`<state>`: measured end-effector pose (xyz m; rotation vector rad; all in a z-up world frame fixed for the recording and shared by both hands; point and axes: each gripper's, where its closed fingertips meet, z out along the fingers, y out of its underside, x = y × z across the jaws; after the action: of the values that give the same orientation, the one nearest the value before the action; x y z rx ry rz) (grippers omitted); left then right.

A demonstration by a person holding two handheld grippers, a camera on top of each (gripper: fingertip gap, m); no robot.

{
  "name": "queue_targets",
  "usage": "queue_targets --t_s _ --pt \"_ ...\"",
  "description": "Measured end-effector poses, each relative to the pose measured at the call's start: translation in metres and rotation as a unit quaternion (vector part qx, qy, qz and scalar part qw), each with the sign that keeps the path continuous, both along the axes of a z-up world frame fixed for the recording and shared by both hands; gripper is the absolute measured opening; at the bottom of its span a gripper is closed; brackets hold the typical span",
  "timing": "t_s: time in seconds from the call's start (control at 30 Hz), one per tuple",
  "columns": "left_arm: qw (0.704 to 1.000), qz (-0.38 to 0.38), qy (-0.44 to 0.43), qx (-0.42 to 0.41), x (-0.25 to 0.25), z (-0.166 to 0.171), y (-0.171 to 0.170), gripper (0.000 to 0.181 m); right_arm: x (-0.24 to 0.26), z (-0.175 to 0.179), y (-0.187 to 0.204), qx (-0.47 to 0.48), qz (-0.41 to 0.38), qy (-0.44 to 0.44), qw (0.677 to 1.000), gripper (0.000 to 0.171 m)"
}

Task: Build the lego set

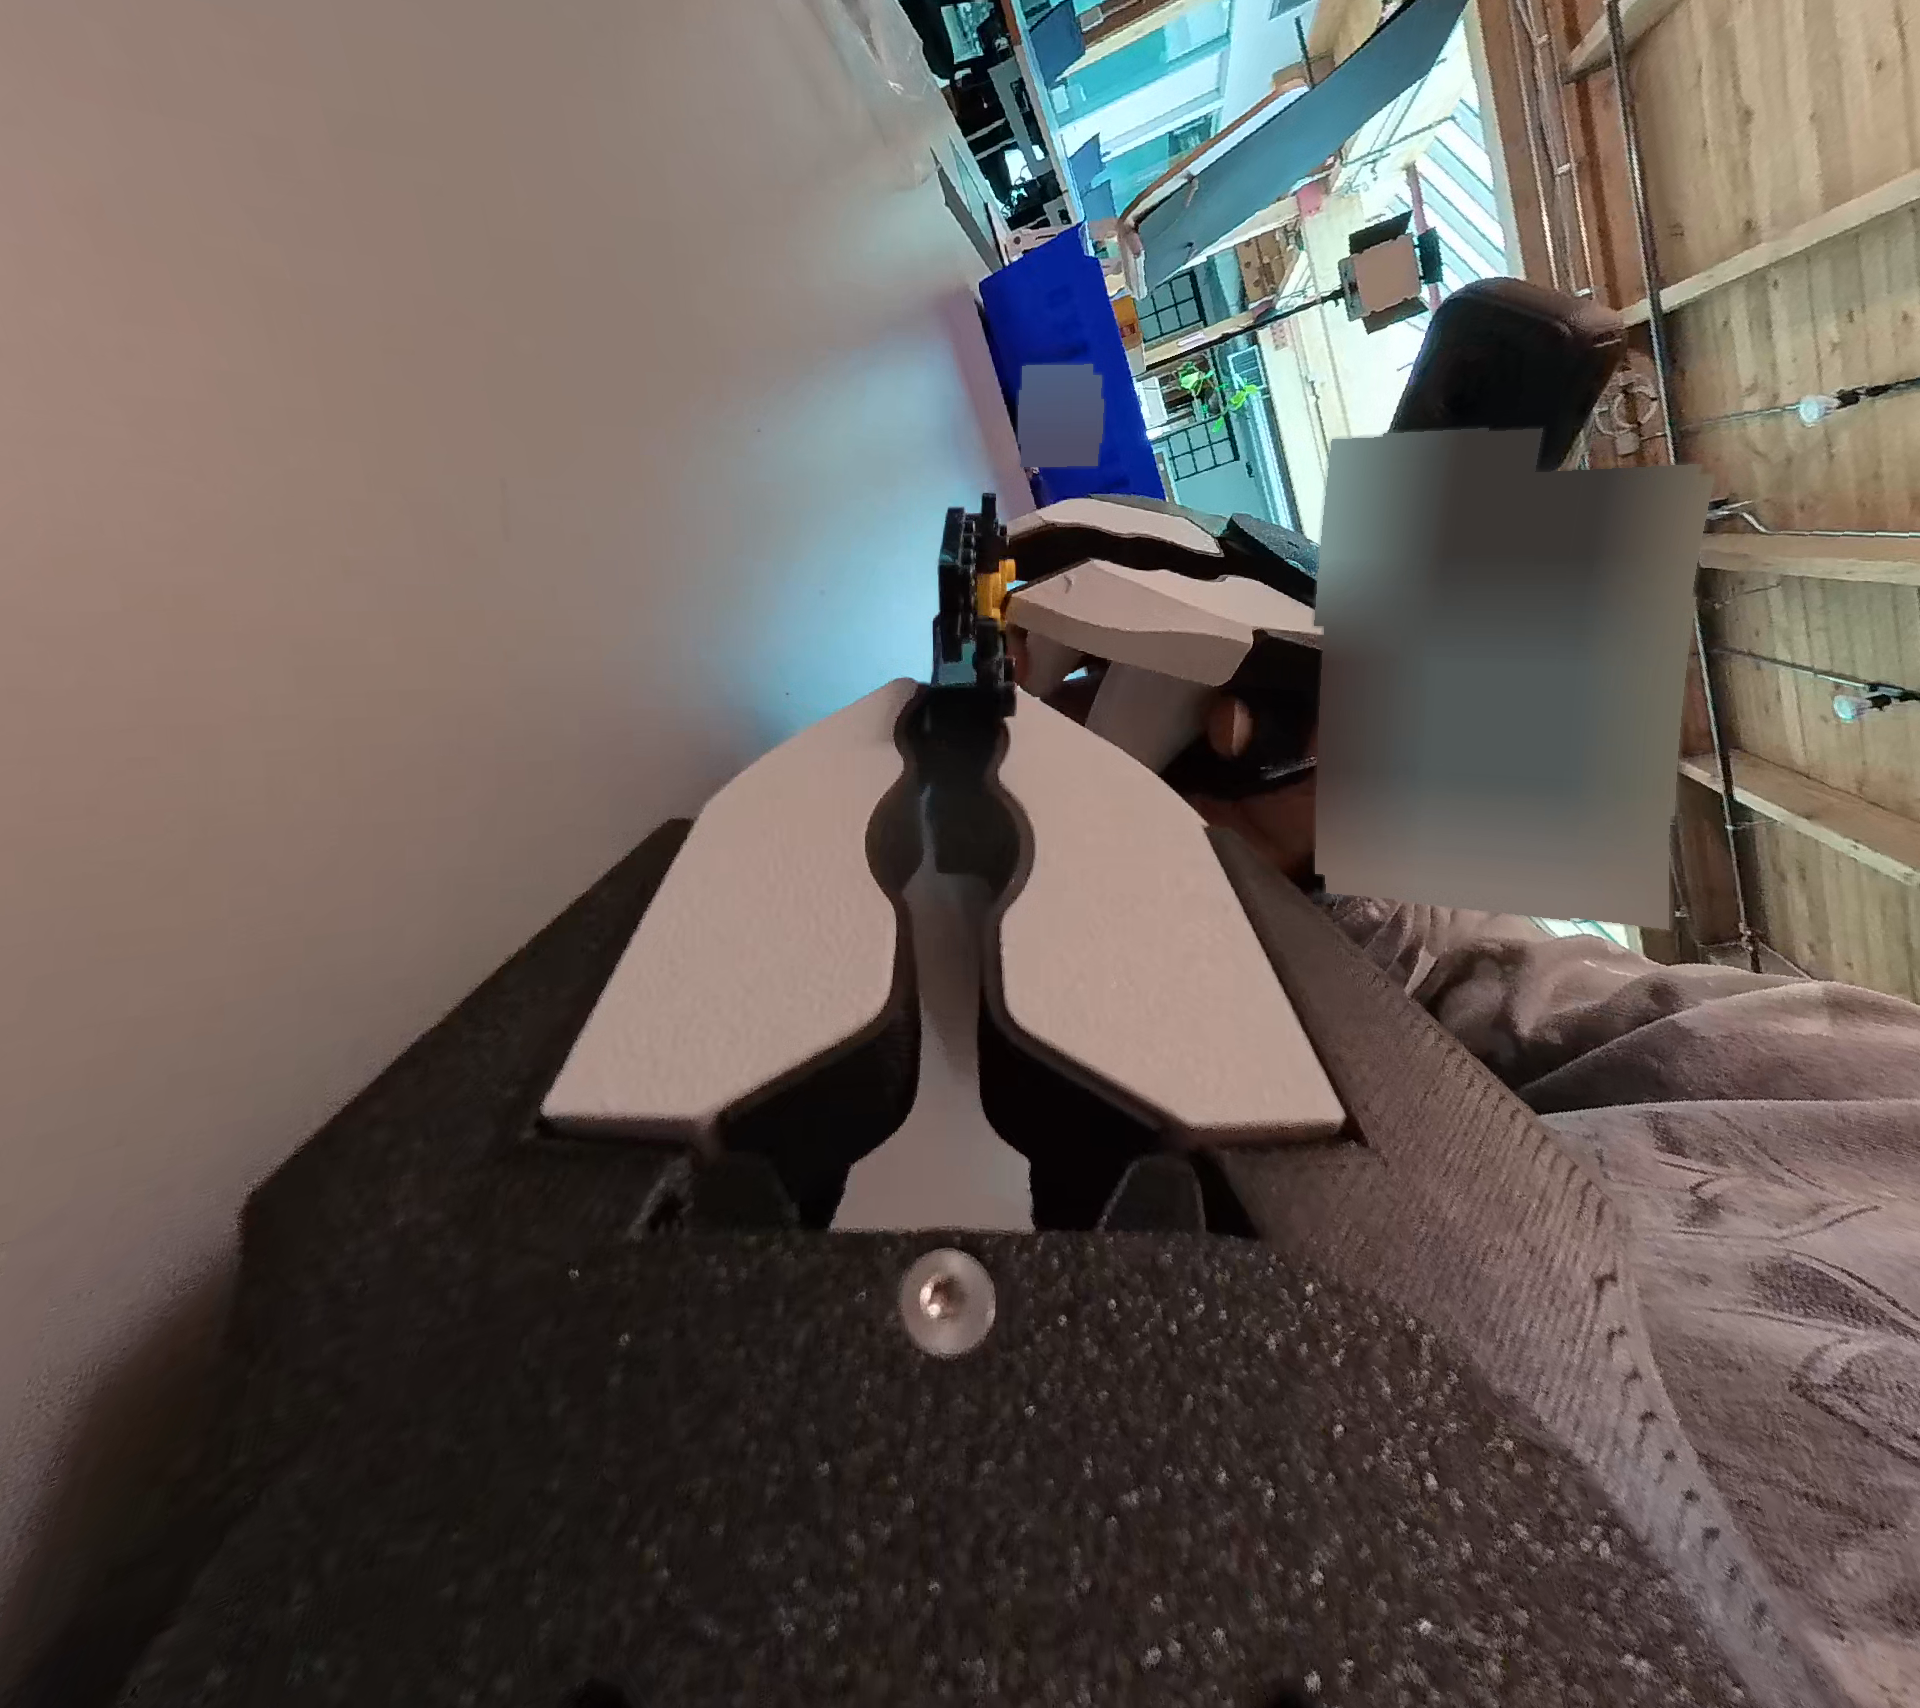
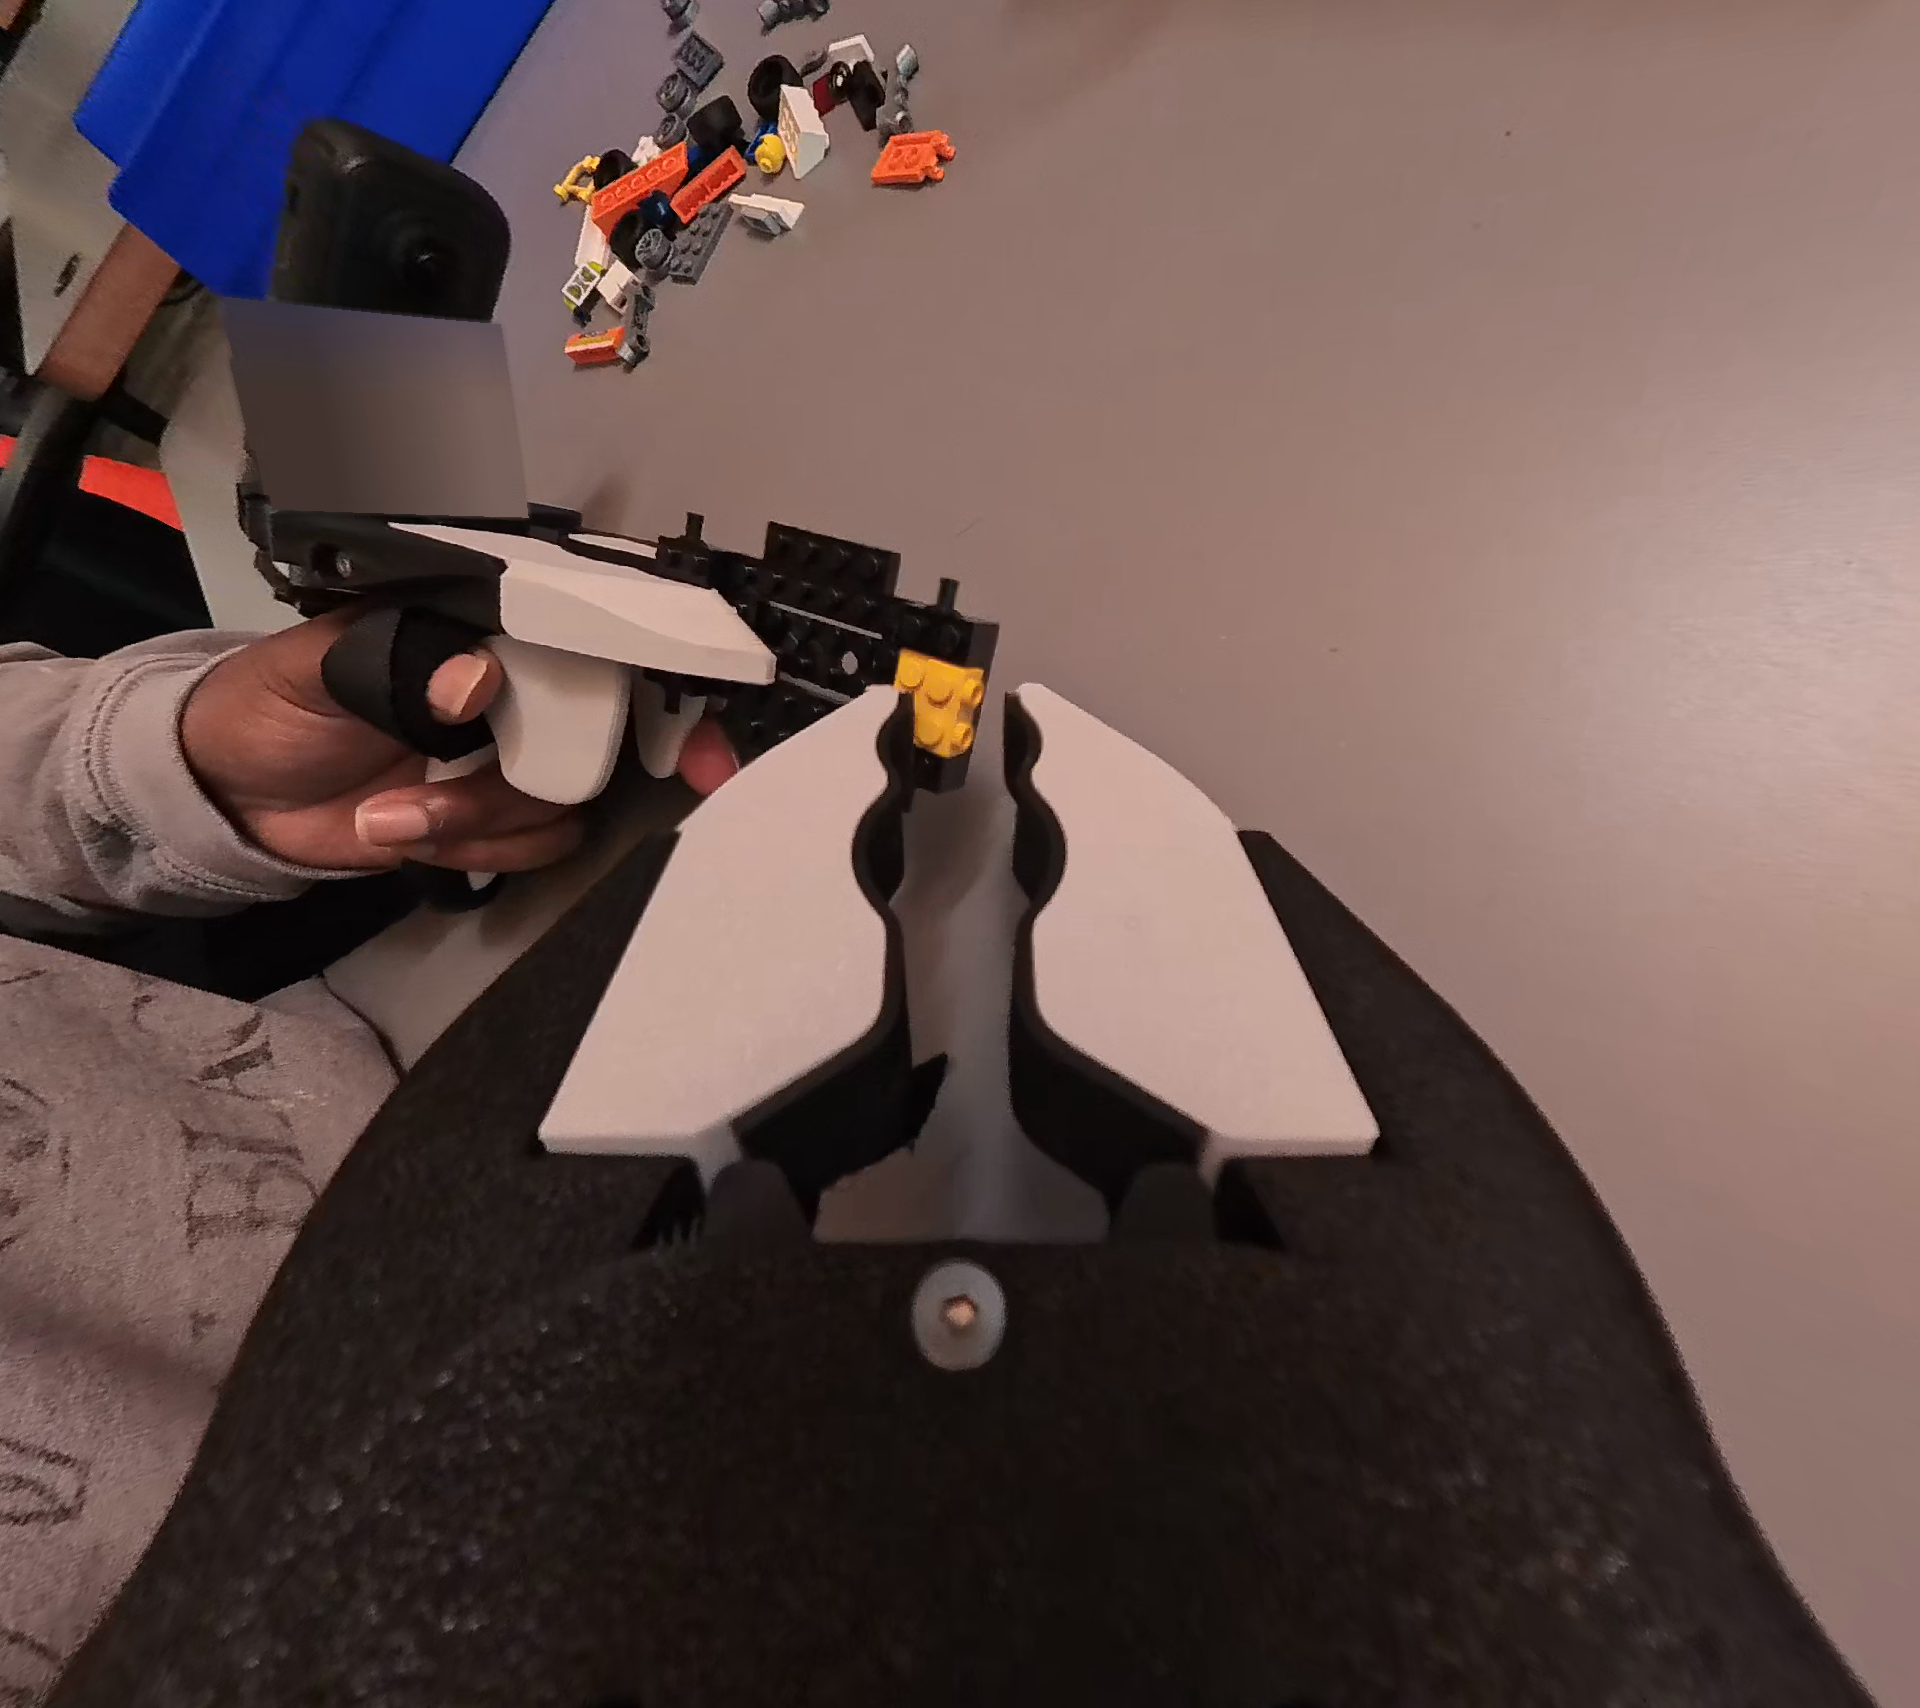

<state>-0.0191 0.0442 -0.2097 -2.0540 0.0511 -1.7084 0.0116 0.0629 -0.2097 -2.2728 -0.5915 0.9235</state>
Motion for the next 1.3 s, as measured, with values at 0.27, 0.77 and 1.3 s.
queue_targets --t_s 0.27,0.77,1.3 --pt "1.000 -0.004 -0.009 -0.007 0.000 0.001 -0.001 0.006 0.000 0.001 -0.001 0.006 0.005 -0.009 1.000 0.019" --pt "1.000 -0.007 -0.020 -0.016 0.000 0.001 0.000 0.006 0.000 0.010 -0.002 -0.011 0.024 0.030 0.999 0.027" --pt "0.998 -0.053 -0.033 0.013 0.007 0.010 -0.011 0.006 -0.005 0.011 -0.016 -0.105 0.098 0.158 0.977 0.022"
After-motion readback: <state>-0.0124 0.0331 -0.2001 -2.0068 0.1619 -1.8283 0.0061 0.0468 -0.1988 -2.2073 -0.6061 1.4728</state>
